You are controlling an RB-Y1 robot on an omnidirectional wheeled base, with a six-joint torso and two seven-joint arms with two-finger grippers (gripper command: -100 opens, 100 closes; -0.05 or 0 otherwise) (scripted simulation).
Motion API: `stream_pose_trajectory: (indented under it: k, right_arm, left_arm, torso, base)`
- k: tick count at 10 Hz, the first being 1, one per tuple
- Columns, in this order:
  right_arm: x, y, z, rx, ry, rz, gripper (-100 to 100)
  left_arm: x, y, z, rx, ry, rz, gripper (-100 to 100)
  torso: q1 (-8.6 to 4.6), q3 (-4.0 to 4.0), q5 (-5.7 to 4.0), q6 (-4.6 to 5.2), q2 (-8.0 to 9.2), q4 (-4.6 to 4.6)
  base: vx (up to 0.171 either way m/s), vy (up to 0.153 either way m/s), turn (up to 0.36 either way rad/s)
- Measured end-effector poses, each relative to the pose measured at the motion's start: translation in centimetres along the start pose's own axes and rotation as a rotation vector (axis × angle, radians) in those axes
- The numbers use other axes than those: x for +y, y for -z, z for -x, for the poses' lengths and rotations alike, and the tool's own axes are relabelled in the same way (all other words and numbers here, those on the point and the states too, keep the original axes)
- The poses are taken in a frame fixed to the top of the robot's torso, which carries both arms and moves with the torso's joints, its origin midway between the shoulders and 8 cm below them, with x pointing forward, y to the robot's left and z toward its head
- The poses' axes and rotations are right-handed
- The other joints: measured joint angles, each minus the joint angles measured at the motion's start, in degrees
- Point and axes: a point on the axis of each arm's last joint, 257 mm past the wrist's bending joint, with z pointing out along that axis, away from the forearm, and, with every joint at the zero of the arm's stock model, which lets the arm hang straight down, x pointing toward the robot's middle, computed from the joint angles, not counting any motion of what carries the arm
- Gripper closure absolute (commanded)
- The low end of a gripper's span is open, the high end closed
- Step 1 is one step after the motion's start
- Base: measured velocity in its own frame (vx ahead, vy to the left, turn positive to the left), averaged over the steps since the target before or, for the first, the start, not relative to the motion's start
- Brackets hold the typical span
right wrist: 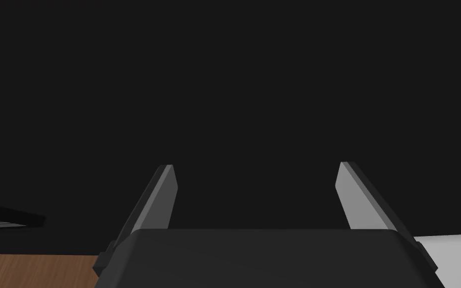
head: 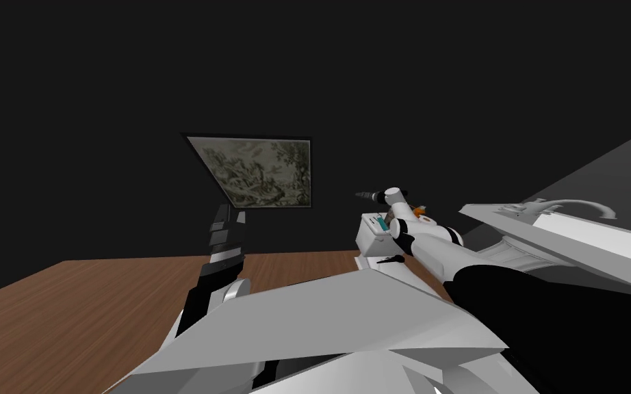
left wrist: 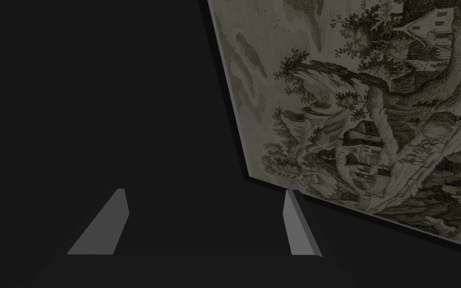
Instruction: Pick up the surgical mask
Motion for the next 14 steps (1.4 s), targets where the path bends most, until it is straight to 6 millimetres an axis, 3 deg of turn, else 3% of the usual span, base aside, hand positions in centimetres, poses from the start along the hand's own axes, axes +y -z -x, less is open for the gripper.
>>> stream_pose_trajectory:
  k: [14]
  right_arm:
    - [-0.3,3.7,6.2,-0.362,0.057,-0.063,-100]
  left_arm:
    - [0.0,0.0,0.0,0.000,0.000,0.000,0]
  torso:
    - [0.05,-0.02,-0.02,0.00,-0.03,-0.02]
  base:
    - [0.003,-0.044,0.009]
